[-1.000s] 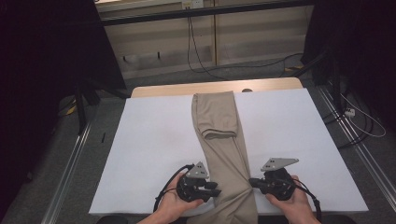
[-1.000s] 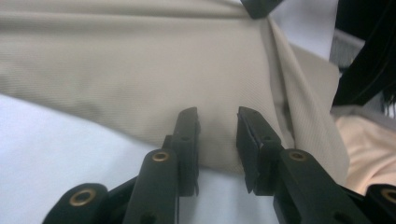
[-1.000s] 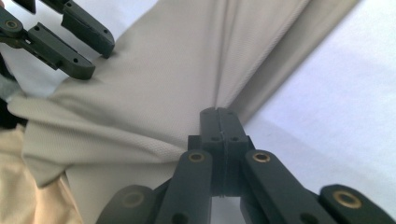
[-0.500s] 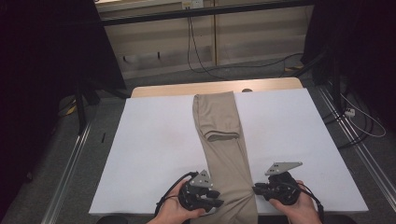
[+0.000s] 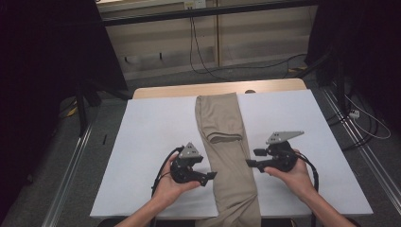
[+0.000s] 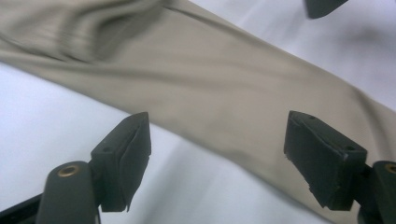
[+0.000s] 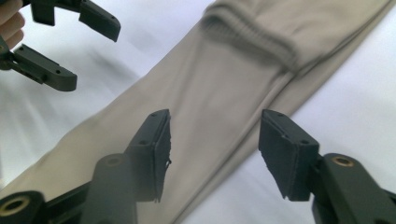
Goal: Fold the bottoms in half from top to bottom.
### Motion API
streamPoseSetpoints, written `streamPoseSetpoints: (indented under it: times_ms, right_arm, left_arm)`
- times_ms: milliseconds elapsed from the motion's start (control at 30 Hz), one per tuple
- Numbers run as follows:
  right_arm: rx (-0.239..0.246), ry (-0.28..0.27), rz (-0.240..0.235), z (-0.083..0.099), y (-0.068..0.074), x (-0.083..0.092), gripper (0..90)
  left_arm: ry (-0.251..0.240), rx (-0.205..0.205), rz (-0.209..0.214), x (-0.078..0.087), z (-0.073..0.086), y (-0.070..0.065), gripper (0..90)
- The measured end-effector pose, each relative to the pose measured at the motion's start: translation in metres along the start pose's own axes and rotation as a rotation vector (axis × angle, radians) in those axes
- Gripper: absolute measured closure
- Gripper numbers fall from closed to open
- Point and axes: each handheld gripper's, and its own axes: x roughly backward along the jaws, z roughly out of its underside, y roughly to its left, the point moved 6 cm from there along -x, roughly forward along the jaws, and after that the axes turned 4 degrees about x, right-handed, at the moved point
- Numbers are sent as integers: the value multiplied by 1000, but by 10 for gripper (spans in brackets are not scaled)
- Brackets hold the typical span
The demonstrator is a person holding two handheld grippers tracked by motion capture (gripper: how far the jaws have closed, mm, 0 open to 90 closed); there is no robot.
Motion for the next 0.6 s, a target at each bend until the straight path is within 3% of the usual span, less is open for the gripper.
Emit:
streamPoseSetpoints:
  times_ms: [67,167,200,267,300,400,433,567,600]
  right_arm:
    - [27,-3,2,-12,-10,-6,458]
    - [27,-28,25,-27,-25,-16,455]
    - [48,-19,51,-31,-31,-20,460]
    - [51,-18,40,-41,-44,-37,478]
    - [51,-18,40,-41,-44,-37,478]
    - [48,8,23,-48,-58,-58,482]
    - [76,-10,45,-54,-65,-67,489]
    - [78,-15,22,-56,-68,-78,510]
    - [101,21,9,-50,-65,-84,522]
  left_arm:
    - [-12,7,-36,-6,-8,16,231]
    - [-4,22,-81,-19,-21,39,232]
    - [-3,15,-112,-22,-26,47,246]
    - [-15,12,-114,-30,-37,59,314]
    - [-23,11,-118,-34,-41,65,314]
    - [2,-10,-140,-45,-49,76,328]
    - [-3,-9,-141,-48,-51,78,312]
    - [23,-37,-125,-58,-52,81,343]
    - [19,-32,-130,-60,-52,82,395]
